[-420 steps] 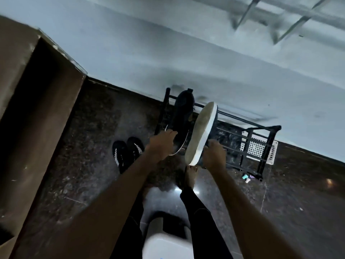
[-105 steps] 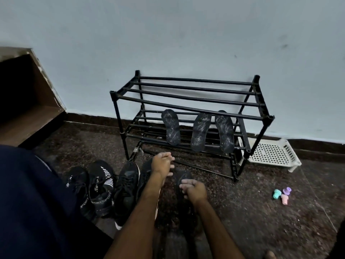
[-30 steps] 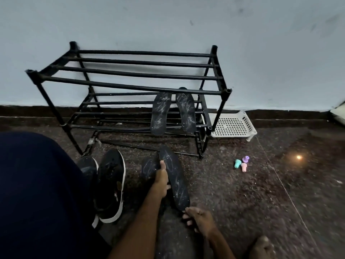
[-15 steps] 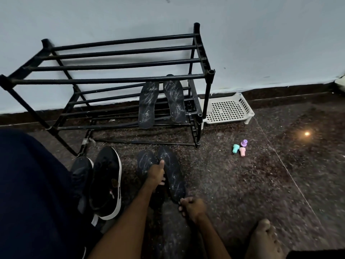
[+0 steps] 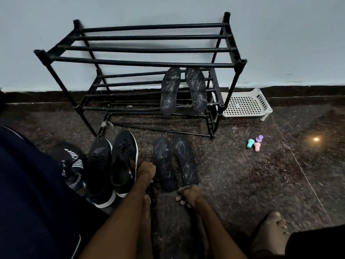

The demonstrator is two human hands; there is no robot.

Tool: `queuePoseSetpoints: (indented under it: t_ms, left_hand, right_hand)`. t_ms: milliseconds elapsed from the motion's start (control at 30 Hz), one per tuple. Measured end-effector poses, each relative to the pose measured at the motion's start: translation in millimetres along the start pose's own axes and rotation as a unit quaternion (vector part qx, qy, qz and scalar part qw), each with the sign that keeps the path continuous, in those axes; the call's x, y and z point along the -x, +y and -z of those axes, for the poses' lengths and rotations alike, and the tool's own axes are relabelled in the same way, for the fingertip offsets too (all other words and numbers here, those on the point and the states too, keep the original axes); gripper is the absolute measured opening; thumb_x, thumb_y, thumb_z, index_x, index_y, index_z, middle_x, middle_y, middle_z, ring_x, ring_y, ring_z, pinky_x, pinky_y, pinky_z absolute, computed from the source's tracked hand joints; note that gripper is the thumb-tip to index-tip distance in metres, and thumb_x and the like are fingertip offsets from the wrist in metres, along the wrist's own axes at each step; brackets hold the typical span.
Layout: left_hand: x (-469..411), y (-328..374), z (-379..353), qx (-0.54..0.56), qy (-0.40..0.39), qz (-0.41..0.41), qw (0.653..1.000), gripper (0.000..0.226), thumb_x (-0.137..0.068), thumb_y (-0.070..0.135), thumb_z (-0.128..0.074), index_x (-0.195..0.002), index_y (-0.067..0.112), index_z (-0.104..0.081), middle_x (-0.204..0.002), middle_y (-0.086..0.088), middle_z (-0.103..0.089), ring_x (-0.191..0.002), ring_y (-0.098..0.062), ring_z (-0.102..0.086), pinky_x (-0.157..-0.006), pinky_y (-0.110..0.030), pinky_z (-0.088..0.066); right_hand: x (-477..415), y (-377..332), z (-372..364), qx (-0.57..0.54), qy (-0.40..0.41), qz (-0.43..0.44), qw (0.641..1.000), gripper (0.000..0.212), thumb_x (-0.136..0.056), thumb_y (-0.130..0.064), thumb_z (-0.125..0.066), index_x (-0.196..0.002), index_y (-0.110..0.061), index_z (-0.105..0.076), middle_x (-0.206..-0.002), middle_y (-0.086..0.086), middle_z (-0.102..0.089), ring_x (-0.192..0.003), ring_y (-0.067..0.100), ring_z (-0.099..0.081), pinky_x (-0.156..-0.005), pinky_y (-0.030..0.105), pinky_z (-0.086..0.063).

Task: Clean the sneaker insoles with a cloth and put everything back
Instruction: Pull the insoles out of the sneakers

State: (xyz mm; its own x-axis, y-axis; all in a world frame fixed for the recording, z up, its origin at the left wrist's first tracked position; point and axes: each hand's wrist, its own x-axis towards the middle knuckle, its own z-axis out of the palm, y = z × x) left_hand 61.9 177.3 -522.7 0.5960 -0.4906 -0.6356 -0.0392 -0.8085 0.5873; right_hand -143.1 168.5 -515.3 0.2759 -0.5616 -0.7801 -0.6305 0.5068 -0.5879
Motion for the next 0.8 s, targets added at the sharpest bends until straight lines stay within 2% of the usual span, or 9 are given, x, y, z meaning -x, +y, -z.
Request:
queuePoseSetpoints:
  t_ms: [100,200,333,433,533,600,700,800]
  left_hand:
    - [0.2,-4.3,2.0,0.001,-0.017,-0.012,1.000,0.036,-0.099,0.015,-0.047,-0.128,-0.003,-0.059,-0.126,-0.023,-0.063,-0.112,-0.037,-0.065,-0.085,-0.040,-0.058]
    - [1.8,-5.5,3.2,-0.001,-0.041,-0.020,0.999,0.036,-0.099,0.013,-0.047,-0.130,-0.003,-0.059,-0.127,-0.023,-0.063,-0.111,-0.036,-0.065,-0.073,-0.030,-0.055]
    - [3.3,-2.1,2.8,-0.007,-0.047,-0.028,0.999,0.035,-0.099,0.011,-0.046,-0.129,-0.002,-0.059,-0.125,-0.022,-0.064,-0.110,-0.036,-0.066,-0.072,-0.030,-0.053]
    - [3.4,-1.1,2.6,-0.030,-0.022,-0.025,0.999,0.032,-0.098,0.010,-0.048,-0.125,-0.003,-0.061,-0.123,-0.023,-0.065,-0.110,-0.038,-0.065,-0.081,-0.034,-0.055]
    - [1.7,6.9,5.9,-0.021,0.031,-0.039,0.999,0.021,-0.093,0.009,-0.055,-0.109,0.002,-0.067,-0.112,-0.022,-0.068,-0.100,-0.044,-0.065,-0.083,-0.044,-0.056]
    - [11.7,26.6,12.2,0.041,0.045,-0.050,0.997,0.015,-0.093,0.010,-0.053,-0.100,0.009,-0.066,-0.098,-0.016,-0.066,-0.089,-0.038,-0.066,-0.078,-0.045,-0.058]
    - [34.9,70.5,27.1,0.205,0.024,-0.064,0.976,0.027,-0.097,0.004,-0.042,-0.116,0.009,-0.060,-0.100,-0.007,-0.061,-0.070,-0.018,-0.055,-0.062,-0.032,-0.048]
    - [45.7,107.3,44.0,0.285,0.016,-0.109,0.952,0.030,-0.100,0.004,-0.041,-0.125,0.011,-0.055,-0.109,-0.004,-0.063,-0.076,-0.016,-0.057,-0.060,-0.029,-0.047]
  right_hand:
    - [-2.1,-5.4,-10.5,0.047,0.007,0.013,0.999,0.016,-0.100,-0.021,-0.050,-0.089,-0.014,-0.060,-0.077,0.006,-0.072,-0.042,0.009,-0.050,-0.032,0.015,-0.028]
    - [-1.4,-10.2,-19.8,0.045,-0.004,0.018,0.999,0.017,-0.098,-0.016,-0.051,-0.082,-0.015,-0.057,-0.069,0.006,-0.068,-0.041,0.012,-0.049,-0.034,0.016,-0.029]
    - [4.6,-15.2,-24.1,0.056,-0.019,0.020,0.998,0.011,-0.098,-0.013,-0.049,-0.091,-0.014,-0.057,-0.068,0.006,-0.065,-0.041,0.011,-0.047,-0.032,0.014,-0.028]
    - [7.5,-16.6,-21.9,0.055,-0.023,0.018,0.998,0.012,-0.099,-0.014,-0.049,-0.090,-0.012,-0.057,-0.069,0.006,-0.065,-0.038,0.010,-0.047,-0.031,0.015,-0.029]
    - [7.9,-25.6,-17.2,0.007,-0.013,0.029,0.999,0.013,-0.099,-0.014,-0.053,-0.089,-0.007,-0.055,-0.066,0.009,-0.064,-0.031,0.008,-0.043,-0.032,0.017,-0.031]
    - [8.0,-43.3,-9.9,-0.072,-0.008,0.055,0.996,0.015,-0.101,-0.016,-0.051,-0.092,-0.006,-0.057,-0.066,0.008,-0.063,-0.033,0.008,-0.043,-0.032,0.017,-0.030]
    - [10.8,-89.5,6.2,-0.147,0.008,0.118,0.982,0.024,-0.102,-0.023,-0.048,-0.089,-0.010,-0.063,-0.071,0.003,-0.066,-0.045,0.008,-0.048,-0.040,0.018,-0.031]
    - [16.4,-140.8,24.0,-0.164,0.018,0.168,0.972,0.025,-0.103,-0.026,-0.048,-0.092,-0.012,-0.064,-0.079,0.004,-0.069,-0.051,0.008,-0.052,-0.044,0.018,-0.035]
